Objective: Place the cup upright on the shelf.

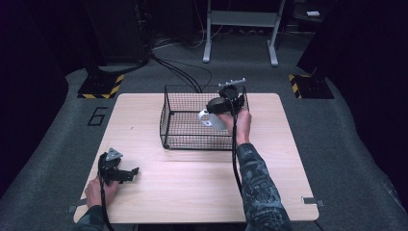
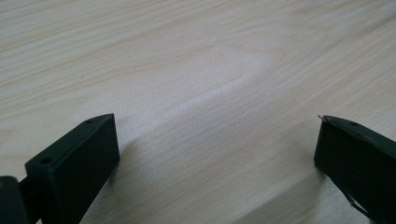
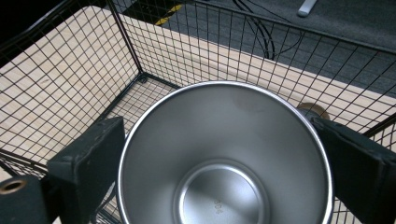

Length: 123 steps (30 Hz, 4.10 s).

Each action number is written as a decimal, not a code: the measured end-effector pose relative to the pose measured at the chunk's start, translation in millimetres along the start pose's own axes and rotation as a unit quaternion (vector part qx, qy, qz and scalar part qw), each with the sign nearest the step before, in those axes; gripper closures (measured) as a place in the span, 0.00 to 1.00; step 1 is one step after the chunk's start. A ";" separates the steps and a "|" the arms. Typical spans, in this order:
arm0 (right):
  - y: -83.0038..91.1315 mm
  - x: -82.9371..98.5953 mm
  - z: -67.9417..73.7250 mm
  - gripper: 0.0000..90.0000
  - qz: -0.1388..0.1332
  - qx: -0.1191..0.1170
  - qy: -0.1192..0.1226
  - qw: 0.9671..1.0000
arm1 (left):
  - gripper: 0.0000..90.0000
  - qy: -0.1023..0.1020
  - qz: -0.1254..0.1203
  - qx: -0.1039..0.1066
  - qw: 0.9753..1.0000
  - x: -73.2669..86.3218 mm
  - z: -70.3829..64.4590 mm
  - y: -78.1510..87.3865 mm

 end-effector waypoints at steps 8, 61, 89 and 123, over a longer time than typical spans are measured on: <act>-15.2 5.5 1.2 0.07 0.020 0.002 -0.006 1.000 | 0.00 0.000 0.000 0.000 1.000 0.0 0.0 0.0; -62.1 32.0 9.3 0.06 0.096 -0.012 -0.023 0.995 | 0.00 0.000 0.000 0.000 1.000 0.0 0.2 -0.1; -43.8 36.4 8.4 0.00 0.090 -0.011 -0.031 0.995 | 0.00 -0.002 0.000 0.001 1.000 -0.2 0.5 -0.2; 96.8 51.9 38.8 0.00 -0.001 -0.071 0.061 0.996 | 0.00 -0.006 0.001 0.000 1.000 -0.3 1.4 -0.1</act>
Point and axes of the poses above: each handheld gripper's, and its own axes: y roughly backward along the jaws, x roughly out of its underside, z roughly to its left, the point moved 6 cm from there along -y, roughly forward along the jaws, and after that the axes turned 4 degrees about -z, right-handed, at the moved point
